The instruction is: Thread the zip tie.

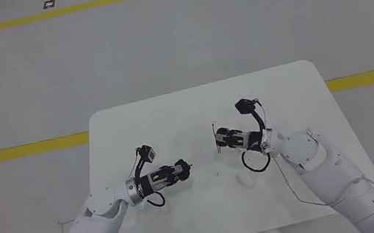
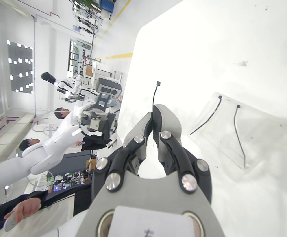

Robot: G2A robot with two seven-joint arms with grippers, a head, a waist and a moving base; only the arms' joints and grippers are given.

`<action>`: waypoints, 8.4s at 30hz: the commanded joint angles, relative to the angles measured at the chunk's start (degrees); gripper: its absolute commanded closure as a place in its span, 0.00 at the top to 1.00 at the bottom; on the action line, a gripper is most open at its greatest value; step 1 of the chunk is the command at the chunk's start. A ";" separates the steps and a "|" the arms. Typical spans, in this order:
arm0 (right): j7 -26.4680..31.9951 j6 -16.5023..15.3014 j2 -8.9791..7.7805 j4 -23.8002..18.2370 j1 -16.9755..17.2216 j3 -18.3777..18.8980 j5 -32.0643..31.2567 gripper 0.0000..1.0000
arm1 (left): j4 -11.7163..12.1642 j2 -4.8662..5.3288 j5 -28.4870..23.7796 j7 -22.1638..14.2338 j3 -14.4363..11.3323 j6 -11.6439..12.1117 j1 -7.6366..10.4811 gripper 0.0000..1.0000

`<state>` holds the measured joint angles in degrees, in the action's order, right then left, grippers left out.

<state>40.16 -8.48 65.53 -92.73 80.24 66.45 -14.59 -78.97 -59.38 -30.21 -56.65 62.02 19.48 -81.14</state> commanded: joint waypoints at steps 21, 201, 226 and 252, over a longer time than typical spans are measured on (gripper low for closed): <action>-15.84 7.64 1.63 -4.69 3.43 -6.77 -4.72 0.00 | 0.09 -2.67 2.15 14.81 -6.20 0.00 -0.24 0.00; -46.51 8.89 8.46 0.76 -0.34 -17.19 -23.28 0.00 | -4.18 -5.89 12.75 29.13 1.34 0.00 -2.16 0.00; -48.77 8.14 10.07 4.53 -1.41 -17.79 -29.16 0.00 | -4.18 -5.89 12.75 29.13 1.34 0.00 -2.16 0.00; -47.40 6.22 11.09 4.61 -0.38 -15.84 -30.29 0.00 | -4.18 -5.89 12.75 29.13 1.34 0.00 -2.16 0.00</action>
<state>-7.28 -2.22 76.58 -88.16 79.86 50.57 -44.87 -83.15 -65.27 -17.46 -27.52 63.36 19.48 -83.30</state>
